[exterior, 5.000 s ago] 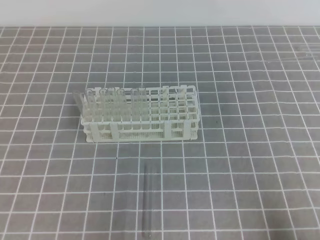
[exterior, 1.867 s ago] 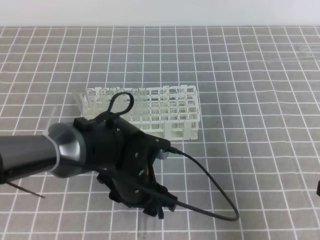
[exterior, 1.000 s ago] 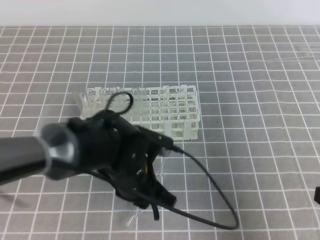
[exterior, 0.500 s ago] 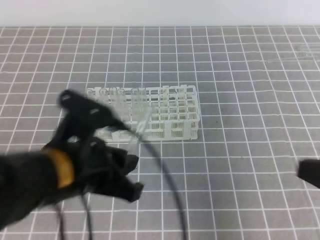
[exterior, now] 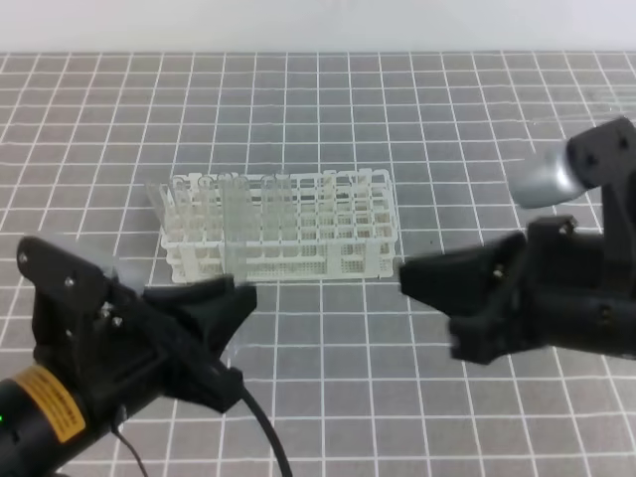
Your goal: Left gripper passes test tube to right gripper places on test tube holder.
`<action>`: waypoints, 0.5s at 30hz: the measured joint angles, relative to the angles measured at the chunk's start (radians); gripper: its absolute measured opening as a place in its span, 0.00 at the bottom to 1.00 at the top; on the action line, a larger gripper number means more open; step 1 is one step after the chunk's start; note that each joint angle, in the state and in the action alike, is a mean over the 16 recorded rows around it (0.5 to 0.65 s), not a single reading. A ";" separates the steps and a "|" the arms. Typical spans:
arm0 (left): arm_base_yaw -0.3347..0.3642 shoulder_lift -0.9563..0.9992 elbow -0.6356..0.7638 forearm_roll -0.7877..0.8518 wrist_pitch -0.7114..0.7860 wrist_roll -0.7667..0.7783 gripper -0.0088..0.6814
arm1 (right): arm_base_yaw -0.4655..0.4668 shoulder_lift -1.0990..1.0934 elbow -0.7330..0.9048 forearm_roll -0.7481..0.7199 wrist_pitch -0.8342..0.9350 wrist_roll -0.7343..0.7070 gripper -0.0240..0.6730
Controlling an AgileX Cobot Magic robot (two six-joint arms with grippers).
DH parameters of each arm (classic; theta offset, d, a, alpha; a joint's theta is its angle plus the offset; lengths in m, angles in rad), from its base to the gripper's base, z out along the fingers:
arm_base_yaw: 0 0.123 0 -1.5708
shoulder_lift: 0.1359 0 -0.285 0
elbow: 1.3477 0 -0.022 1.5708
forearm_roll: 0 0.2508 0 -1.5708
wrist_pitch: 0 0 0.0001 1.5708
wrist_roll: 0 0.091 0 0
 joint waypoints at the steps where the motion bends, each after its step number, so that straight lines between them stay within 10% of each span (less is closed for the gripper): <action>1: 0.004 0.007 0.007 -0.001 -0.027 0.000 0.10 | 0.042 0.008 -0.004 -0.007 -0.049 -0.016 0.02; 15: 0.020 0.118 0.028 0.003 -0.261 0.000 0.09 | 0.476 0.028 0.065 -0.038 -0.717 -0.199 0.04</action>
